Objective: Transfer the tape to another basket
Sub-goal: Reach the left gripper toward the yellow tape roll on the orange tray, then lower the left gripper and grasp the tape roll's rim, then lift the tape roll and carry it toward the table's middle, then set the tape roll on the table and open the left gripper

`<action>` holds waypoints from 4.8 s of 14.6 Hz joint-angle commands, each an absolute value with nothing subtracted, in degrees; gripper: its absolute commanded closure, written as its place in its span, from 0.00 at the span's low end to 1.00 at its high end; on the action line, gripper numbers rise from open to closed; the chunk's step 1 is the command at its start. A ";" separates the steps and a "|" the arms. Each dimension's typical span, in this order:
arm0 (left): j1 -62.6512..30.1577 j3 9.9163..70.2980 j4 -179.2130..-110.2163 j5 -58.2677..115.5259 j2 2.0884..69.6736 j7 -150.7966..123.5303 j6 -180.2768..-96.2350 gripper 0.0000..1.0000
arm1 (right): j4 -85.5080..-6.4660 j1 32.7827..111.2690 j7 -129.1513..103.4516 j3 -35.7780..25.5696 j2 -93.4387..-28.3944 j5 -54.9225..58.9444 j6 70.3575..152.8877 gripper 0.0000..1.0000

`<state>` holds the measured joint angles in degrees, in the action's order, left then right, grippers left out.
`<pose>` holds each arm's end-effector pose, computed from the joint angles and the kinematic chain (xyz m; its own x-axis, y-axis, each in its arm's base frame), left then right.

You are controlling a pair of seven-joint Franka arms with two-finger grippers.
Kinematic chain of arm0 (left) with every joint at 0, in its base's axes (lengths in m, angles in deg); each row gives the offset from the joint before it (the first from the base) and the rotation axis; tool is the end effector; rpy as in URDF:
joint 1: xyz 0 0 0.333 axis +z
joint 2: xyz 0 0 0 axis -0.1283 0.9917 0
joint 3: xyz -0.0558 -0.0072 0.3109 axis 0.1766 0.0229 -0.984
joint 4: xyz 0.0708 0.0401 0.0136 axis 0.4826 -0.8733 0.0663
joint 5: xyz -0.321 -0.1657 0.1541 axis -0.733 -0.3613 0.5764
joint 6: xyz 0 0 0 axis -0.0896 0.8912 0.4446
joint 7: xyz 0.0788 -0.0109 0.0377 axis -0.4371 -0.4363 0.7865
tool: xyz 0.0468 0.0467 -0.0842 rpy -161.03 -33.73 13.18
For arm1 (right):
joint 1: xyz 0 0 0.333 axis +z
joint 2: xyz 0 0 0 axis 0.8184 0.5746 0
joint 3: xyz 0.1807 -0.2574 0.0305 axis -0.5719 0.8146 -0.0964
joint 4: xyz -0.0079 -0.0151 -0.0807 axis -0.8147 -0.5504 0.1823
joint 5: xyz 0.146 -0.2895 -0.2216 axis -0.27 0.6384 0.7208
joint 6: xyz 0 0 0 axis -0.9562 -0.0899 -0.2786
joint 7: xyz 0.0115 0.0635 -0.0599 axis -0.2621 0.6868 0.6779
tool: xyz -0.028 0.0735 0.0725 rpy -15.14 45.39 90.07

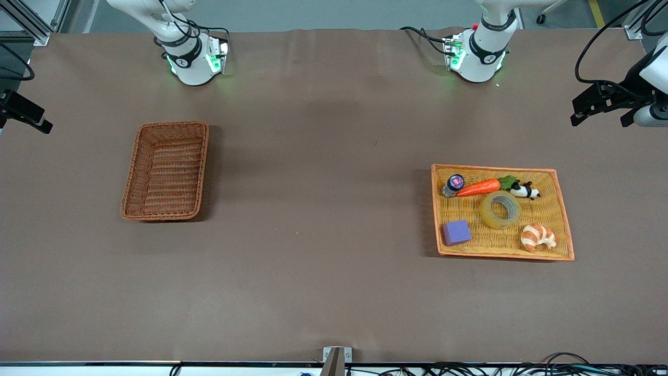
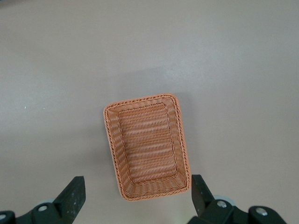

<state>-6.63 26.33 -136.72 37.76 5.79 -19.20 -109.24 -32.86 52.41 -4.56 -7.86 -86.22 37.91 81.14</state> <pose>0.5253 -0.0357 0.6504 0.9987 -0.0492 0.0141 -0.0491 -0.9988 -0.0083 0.5336 -0.0471 0.6689 0.9892 -0.1456 0.0162 -0.1453 -0.9892 -0.0205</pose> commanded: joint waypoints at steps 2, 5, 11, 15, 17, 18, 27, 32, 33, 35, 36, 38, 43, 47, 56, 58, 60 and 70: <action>-6.85 26.18 -135.28 38.59 6.65 -19.82 -108.72 0.00 | -33.27 52.55 -3.51 -7.92 -86.84 37.19 80.90 0.00; -6.93 26.09 -130.35 39.46 11.04 -19.99 -106.27 0.00 | -33.27 52.55 -3.51 -7.92 -86.84 37.10 80.90 0.00; -4.13 26.09 -147.53 40.26 11.49 -17.18 -122.38 0.00 | -33.27 52.55 -3.51 -7.92 -86.75 37.19 80.99 0.00; -3.86 25.83 -162.22 40.26 14.20 -17.10 -144.35 0.00 | -33.27 52.55 -3.60 -7.92 -86.75 37.10 80.99 0.00; -3.07 25.91 -164.79 40.26 18.50 -17.01 -152.63 0.00 | -33.27 52.47 -3.60 -7.83 -86.58 37.10 80.90 0.00; -2.98 26.00 -164.88 40.26 21.13 -17.01 -155.01 0.00 | -33.27 52.47 -3.60 -7.92 -86.58 37.10 80.90 0.00; -2.19 25.82 -165.06 40.26 33.19 -17.27 -163.21 0.29 | -33.27 52.38 -3.69 -7.83 -86.58 37.10 80.90 0.00; -2.19 25.82 -164.27 40.26 34.43 -17.36 -163.04 0.85 | -33.27 52.38 -3.69 -7.83 -86.58 37.10 80.90 0.00; -2.27 25.82 -163.05 40.26 33.82 -17.36 -162.60 0.98 | -33.27 52.38 -3.69 -7.83 -86.58 37.10 80.90 0.00; -2.27 26.00 -160.07 40.17 31.19 -17.27 -157.10 1.00 | -33.27 52.38 -3.69 -7.83 -86.58 37.10 80.90 0.00; -2.45 26.17 -158.31 40.17 29.70 -17.10 -153.75 1.00 | -33.27 52.38 -3.69 -7.83 -86.58 37.10 80.90 0.00; -3.41 28.27 -153.84 39.99 27.67 -13.26 -146.64 1.00 | -33.27 52.38 -3.69 -7.83 -86.58 37.10 80.90 0.00; -10.86 36.37 -135.82 40.26 33.79 12.04 -130.79 1.00 | -33.27 52.38 -3.69 -7.83 -86.49 37.19 80.99 0.00; -23.70 36.19 -127.04 40.08 42.75 30.50 -130.69 1.00 | -33.27 52.38 -3.77 -7.83 -86.49 37.19 80.99 0.00; -42.87 34.17 -119.36 40.08 58.06 42.40 -145.88 0.99 | -33.27 52.38 -3.77 -7.83 -86.40 37.10 80.99 0.00; -44.19 34.17 -119.27 40.08 59.73 42.49 -148.00 0.96 | -33.27 52.38 -3.69 -7.83 -86.40 37.10 80.99 0.00; -45.86 34.17 -119.27 40.08 61.58 42.49 -151.15 0.95 | -33.27 52.38 -3.77 -7.83 -86.40 37.10 80.99 0.00; -45.61 24.35 -119.71 40.43 49.67 41.01 -138.82 0.00 | -33.45 53.34 -3.16 -8.35 -86.32 36.23 80.82 0.00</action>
